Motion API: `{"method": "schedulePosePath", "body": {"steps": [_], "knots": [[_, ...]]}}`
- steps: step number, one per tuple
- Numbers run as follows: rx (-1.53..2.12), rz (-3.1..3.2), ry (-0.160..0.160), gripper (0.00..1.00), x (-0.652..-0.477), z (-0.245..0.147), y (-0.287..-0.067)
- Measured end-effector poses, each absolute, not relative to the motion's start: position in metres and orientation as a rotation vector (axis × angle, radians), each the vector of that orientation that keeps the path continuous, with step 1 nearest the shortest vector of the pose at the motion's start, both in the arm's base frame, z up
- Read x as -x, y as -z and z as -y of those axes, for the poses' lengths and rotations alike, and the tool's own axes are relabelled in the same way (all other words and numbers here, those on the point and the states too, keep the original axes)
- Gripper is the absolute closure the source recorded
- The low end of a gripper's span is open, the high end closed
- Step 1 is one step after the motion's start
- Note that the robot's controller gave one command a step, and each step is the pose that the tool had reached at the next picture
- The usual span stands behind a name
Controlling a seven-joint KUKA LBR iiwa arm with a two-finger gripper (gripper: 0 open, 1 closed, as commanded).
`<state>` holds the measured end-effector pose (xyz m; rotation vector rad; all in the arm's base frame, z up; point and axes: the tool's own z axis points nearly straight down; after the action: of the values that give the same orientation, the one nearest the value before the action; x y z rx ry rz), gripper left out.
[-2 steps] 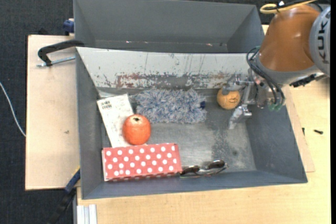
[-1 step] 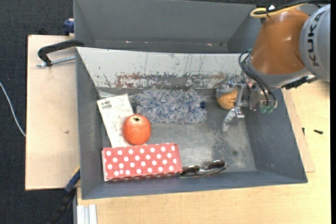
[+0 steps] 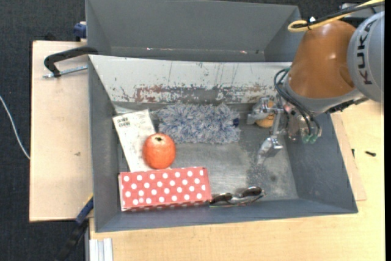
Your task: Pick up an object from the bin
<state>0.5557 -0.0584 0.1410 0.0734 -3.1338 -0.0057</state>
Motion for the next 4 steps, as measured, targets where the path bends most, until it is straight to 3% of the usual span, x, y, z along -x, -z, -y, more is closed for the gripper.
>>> {"method": "schedulePosePath", "body": {"steps": [1, 2, 3, 4], "knots": [[-0.209, 3.144, -0.002, 0.0, -0.571, 0.049, -0.13], [0.087, 3.147, -0.001, 0.0, -0.573, 0.003, -0.101], [0.087, 3.15, -0.004, 0.0, -0.579, -0.029, -0.093], [-0.034, 3.174, -0.003, 1.0, -0.609, -0.027, -0.083]]}}
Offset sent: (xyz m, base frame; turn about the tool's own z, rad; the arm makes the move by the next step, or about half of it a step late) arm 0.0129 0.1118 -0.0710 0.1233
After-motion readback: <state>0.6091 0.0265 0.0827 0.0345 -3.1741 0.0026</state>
